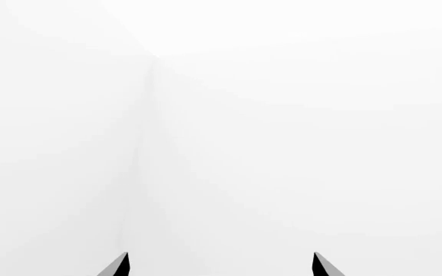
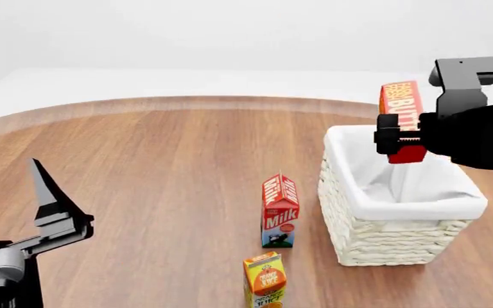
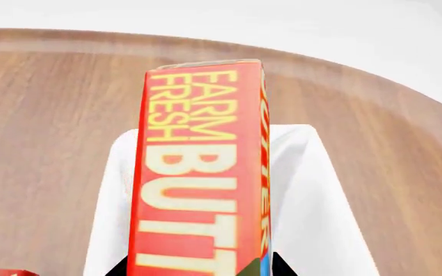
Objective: Pick up the cream cheese box and the butter, and put them in the basket.
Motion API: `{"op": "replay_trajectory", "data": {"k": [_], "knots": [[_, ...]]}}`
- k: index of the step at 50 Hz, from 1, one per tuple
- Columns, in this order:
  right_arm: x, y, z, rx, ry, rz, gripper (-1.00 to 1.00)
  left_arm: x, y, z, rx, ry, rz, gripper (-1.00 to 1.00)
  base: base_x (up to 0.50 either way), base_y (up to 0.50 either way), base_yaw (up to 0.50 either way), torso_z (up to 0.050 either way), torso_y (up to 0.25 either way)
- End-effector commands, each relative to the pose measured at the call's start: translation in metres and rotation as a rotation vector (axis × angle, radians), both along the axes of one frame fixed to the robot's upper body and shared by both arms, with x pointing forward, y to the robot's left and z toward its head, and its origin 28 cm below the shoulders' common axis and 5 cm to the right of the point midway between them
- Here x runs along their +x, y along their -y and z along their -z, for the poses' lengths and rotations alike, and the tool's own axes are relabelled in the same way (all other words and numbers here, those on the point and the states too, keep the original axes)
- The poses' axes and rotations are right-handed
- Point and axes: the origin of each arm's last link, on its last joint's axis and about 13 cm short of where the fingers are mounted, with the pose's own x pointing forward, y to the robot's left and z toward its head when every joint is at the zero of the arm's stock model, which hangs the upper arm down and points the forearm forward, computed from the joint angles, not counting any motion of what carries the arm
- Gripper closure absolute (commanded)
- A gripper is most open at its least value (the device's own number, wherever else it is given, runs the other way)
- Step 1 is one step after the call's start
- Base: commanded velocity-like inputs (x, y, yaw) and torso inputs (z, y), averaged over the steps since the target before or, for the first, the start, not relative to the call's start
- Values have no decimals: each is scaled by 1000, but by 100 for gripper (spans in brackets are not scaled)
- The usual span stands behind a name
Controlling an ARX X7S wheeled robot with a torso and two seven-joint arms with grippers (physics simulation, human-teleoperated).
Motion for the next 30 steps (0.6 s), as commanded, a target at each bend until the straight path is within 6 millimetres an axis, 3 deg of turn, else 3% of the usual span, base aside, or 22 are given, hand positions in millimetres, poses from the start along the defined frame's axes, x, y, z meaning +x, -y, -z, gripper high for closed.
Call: {"op": "replay_trajectory", "data": {"k": [1, 30], "knots": [[6, 6, 7, -17, 30, 18, 100, 0, 1, 0, 1, 0, 3, -100, 0, 0, 0, 0, 0], [7, 6, 30, -23, -28, 13, 100, 1, 2, 1, 2, -6, 9, -100, 0, 0, 0, 0, 1]]}}
